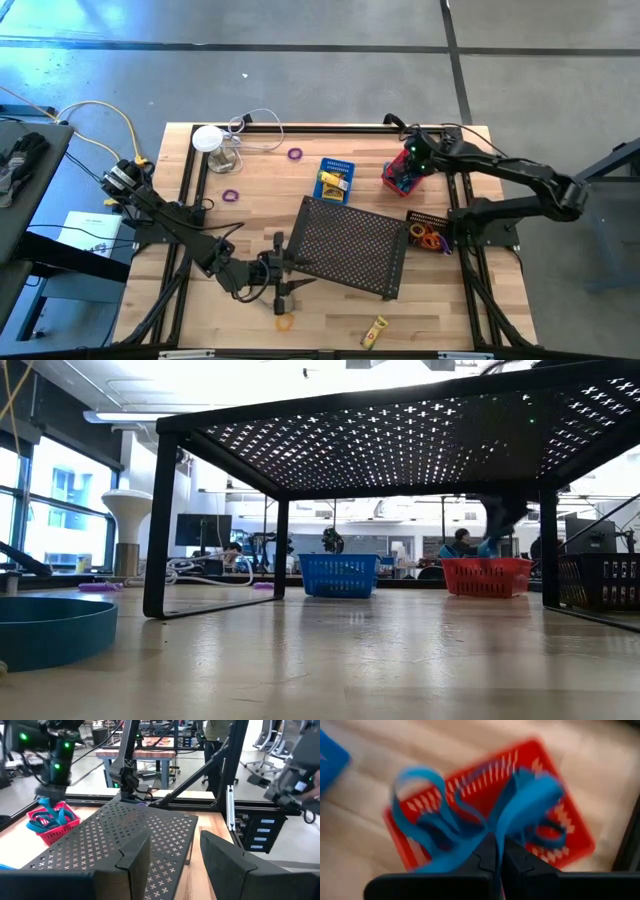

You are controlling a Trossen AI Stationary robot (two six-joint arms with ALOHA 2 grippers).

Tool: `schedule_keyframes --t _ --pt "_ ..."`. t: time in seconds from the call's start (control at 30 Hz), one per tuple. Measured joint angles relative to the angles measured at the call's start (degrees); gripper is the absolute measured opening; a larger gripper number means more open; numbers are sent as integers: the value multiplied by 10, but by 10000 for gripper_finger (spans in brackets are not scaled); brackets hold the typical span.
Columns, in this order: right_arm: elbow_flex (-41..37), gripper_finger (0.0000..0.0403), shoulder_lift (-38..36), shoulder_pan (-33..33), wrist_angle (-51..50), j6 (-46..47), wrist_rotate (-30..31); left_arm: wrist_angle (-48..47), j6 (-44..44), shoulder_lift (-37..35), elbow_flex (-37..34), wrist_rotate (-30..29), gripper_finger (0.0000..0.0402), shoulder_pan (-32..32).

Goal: Pick & Place Office Desk Supplies
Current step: Put the blue rubber band into the red bin

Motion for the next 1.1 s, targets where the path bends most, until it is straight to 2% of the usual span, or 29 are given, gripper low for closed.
schedule_keyframes --t 0.17,0.4,0.6,0.87,1.1 --pt "0 2 55 -22 -5 -16 -31 0 0 0 0 0 166 4" --pt "0 2 128 -55 60 -40 -70 0 0 0 0 0 166 4" --pt "0 2 175 -91 69 -57 -75 0 0 0 0 0 166 4" --pt "12 7 162 -97 63 -74 -73 0 1 0 0 0 166 12" --pt "36 53 145 -97 -1 -78 -47 -2 1 0 0 0 166 26"
